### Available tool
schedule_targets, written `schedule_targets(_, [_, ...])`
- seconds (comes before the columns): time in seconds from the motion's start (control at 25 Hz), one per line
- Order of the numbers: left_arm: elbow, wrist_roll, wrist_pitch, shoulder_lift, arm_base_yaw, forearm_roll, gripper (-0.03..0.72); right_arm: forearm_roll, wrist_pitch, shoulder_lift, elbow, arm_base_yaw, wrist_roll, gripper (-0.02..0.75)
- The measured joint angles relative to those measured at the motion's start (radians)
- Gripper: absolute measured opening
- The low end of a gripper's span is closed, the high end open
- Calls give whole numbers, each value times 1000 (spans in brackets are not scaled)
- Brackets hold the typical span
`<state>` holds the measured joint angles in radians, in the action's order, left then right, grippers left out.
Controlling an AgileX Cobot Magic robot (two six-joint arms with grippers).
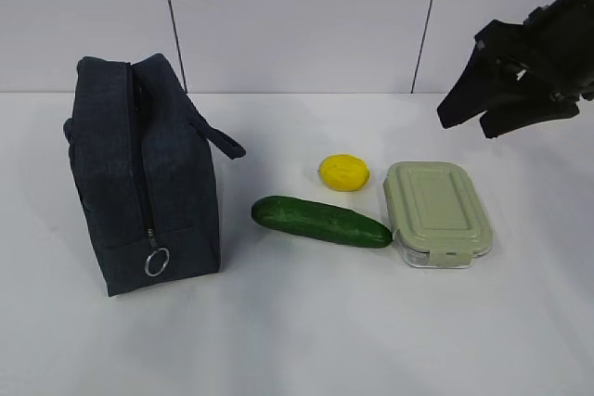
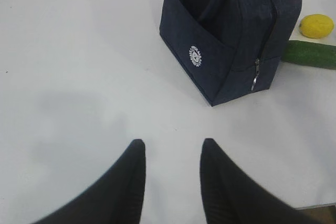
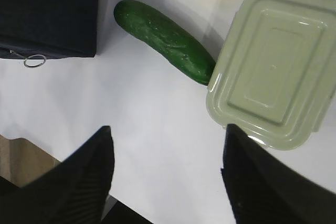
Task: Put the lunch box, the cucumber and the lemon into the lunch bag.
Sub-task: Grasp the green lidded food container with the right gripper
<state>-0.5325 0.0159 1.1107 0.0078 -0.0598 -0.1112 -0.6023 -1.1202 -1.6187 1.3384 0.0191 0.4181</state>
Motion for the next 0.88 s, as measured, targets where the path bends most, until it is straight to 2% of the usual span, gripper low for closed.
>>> schedule_targets(0.64, [0, 0, 0, 0, 0, 0, 240, -4, -9, -74, 0, -205, 74, 507])
schedule_targets(0.88, [0, 0, 0, 0, 0, 0, 240, -141, -13, -155, 0, -254, 221, 507])
